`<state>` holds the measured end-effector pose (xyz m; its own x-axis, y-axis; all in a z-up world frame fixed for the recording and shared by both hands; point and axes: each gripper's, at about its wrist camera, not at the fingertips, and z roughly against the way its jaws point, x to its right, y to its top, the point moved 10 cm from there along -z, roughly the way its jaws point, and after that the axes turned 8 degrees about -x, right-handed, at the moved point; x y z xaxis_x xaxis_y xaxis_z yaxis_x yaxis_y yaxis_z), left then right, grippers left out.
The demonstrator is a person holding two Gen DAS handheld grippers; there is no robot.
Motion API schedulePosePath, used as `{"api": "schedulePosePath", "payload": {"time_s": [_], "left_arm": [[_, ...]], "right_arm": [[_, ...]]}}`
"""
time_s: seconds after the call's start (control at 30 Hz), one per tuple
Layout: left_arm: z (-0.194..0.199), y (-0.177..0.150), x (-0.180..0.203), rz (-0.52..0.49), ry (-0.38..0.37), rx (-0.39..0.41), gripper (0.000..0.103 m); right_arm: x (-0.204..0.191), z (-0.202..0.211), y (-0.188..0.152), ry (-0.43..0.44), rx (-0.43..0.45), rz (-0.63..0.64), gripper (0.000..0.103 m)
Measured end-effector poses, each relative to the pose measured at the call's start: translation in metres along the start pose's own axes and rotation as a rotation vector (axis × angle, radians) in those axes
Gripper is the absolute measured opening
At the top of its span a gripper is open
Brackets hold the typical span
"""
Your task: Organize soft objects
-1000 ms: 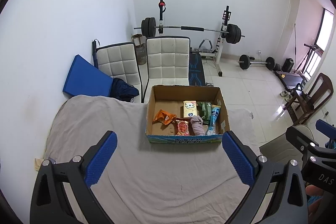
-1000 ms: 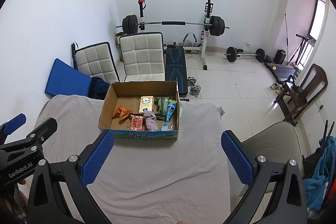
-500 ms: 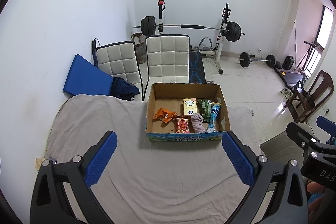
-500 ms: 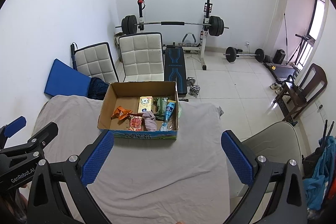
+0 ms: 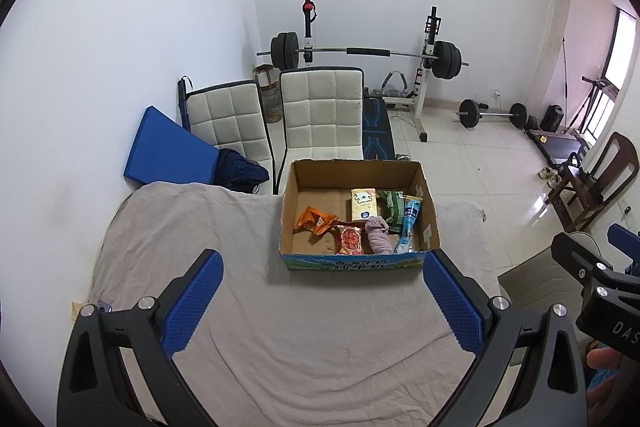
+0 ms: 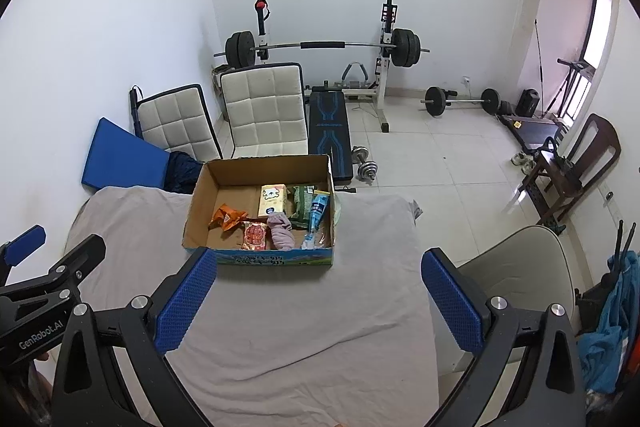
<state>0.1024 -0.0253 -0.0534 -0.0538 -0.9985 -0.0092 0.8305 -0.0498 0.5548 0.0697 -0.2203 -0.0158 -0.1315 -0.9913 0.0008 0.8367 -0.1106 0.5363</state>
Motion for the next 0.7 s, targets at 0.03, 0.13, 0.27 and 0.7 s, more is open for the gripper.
{"api": "schedulePosePath", "payload": {"time_s": [0.03,0.13,0.27,0.7], "left_arm": [[0.0,0.0004,0.0001,-0.001,0.0,0.002,0.103],[0.0004,0.0013,0.0017,-0.001,0.004,0.008,0.103],[0.0019,0.0014,0.002,0.0,0.003,0.011,0.103],[0.0069,0.001,0.0034,0.002,0.006,0.015,0.103]], "right_arm": [[-0.0001,-0.0004,0.0,-0.001,0.0,0.0,0.103],[0.0021,0.0003,-0.0007,-0.006,0.002,-0.002,0.103],[0.0054,0.0019,-0.001,-0.007,0.004,-0.007,0.103],[0.0063,0.0029,0.0008,-0.008,0.007,-0.006,0.103]]}}
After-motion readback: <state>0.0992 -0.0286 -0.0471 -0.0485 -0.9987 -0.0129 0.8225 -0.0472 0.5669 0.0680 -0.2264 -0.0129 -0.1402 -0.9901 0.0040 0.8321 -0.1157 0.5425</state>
